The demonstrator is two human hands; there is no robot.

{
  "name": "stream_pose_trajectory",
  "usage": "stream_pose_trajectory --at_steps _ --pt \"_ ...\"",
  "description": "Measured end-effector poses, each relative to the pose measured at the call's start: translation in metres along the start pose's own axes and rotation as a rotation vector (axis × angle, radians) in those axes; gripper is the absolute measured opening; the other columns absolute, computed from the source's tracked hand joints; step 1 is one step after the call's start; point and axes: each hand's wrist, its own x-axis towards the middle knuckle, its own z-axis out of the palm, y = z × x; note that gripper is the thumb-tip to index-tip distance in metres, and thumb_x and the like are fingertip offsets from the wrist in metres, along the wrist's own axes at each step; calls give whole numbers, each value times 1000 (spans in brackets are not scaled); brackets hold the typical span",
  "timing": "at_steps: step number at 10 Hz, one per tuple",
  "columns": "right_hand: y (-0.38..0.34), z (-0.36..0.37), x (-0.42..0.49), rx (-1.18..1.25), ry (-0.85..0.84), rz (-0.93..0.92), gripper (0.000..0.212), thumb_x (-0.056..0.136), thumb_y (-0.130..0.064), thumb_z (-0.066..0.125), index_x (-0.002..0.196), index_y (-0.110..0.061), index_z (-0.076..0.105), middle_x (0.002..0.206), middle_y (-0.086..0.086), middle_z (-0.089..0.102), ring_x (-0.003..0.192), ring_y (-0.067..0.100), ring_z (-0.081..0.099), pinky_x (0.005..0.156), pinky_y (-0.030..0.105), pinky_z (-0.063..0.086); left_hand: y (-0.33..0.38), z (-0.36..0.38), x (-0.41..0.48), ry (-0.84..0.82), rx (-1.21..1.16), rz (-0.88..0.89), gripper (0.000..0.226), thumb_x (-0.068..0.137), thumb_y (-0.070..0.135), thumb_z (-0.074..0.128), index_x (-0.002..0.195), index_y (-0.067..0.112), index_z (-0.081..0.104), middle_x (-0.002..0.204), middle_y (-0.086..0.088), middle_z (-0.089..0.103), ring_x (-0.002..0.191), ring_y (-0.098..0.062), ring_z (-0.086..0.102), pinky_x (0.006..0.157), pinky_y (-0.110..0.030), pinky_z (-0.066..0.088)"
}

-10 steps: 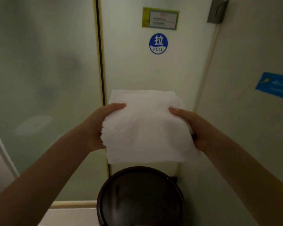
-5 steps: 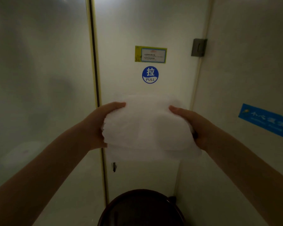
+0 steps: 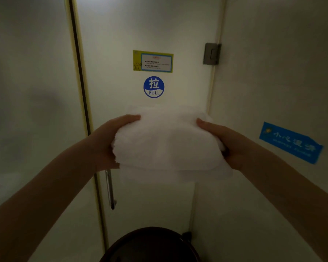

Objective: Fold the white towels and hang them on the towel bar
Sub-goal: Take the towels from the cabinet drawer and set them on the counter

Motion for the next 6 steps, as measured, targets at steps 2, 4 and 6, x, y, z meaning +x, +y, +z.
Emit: stream_pose_trajectory --at_steps 2,4,6 --pt "-15 -25 10 -12 52 -12 25 67 -37 69 79 -17 78 78 6 74 67 20 71 57 34 58 4 16 33 -217 -125 -45 27 57 42 73 75 22 71 67 2 63 61 -19 63 62 -30 55" --pt "-25 -44 7 -15 182 -12 34 62 -39 74 87 -17 77 83 8 74 71 24 72 56 38 57 10 29 65 -349 -140 -49 42 45 33 81 82 21 67 82 -3 50 73 -22 49 70 -31 40" --pt "-31 -44 -6 -9 404 -38 45 55 -40 78 93 -16 75 87 8 74 75 24 72 59 38 58 15 36 119 -386 -31 -26 59 61 44 69 115 20 64 100 -5 62 95 -29 57 94 -49 43"
